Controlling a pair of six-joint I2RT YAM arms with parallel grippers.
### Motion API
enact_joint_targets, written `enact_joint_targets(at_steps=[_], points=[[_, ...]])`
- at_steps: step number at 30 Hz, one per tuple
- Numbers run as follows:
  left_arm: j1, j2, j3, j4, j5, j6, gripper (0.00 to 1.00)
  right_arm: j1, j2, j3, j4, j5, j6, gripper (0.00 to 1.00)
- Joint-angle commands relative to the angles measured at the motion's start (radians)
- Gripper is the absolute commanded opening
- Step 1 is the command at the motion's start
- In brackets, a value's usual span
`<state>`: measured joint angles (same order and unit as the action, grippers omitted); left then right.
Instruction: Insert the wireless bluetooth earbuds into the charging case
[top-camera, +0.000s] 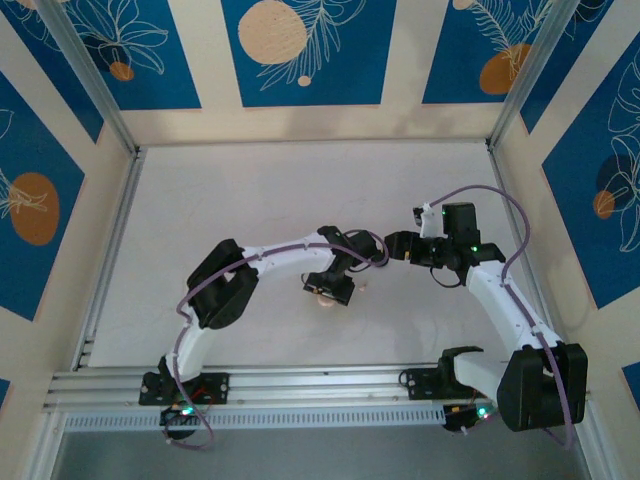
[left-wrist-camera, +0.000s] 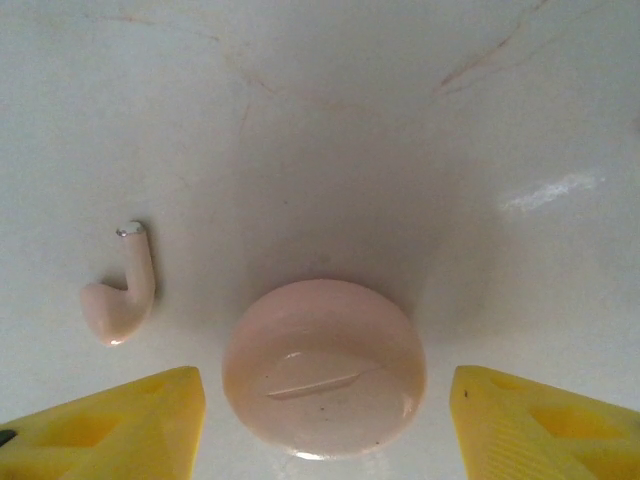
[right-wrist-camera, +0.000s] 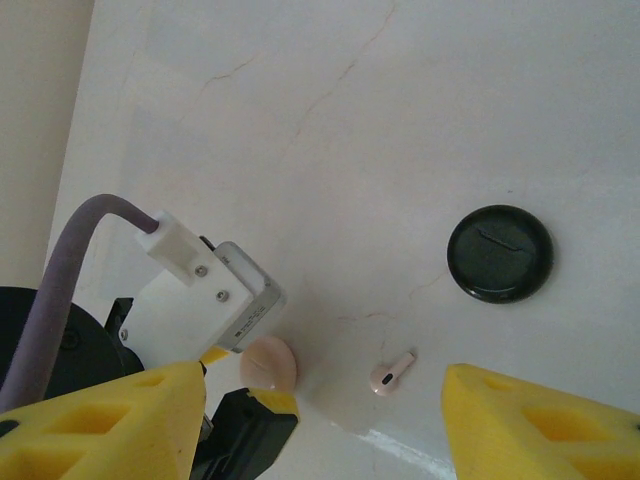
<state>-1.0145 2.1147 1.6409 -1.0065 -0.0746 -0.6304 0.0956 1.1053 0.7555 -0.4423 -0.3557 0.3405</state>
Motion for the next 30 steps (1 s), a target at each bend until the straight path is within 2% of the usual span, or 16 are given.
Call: enact_joint_targets(at_steps=[1,30], points=[[0.011,0.020,-0.004,0.000,0.032,-0.004,0.63,-0.005,-0.009,-0.005,-0.021,-0.031,-0.021,0.64],[0.026,0.046,-0.036,0.006,0.035,0.030,0.58,-0.018,-0.020,0.008,-0.042,-0.045,-0.034,0.63]])
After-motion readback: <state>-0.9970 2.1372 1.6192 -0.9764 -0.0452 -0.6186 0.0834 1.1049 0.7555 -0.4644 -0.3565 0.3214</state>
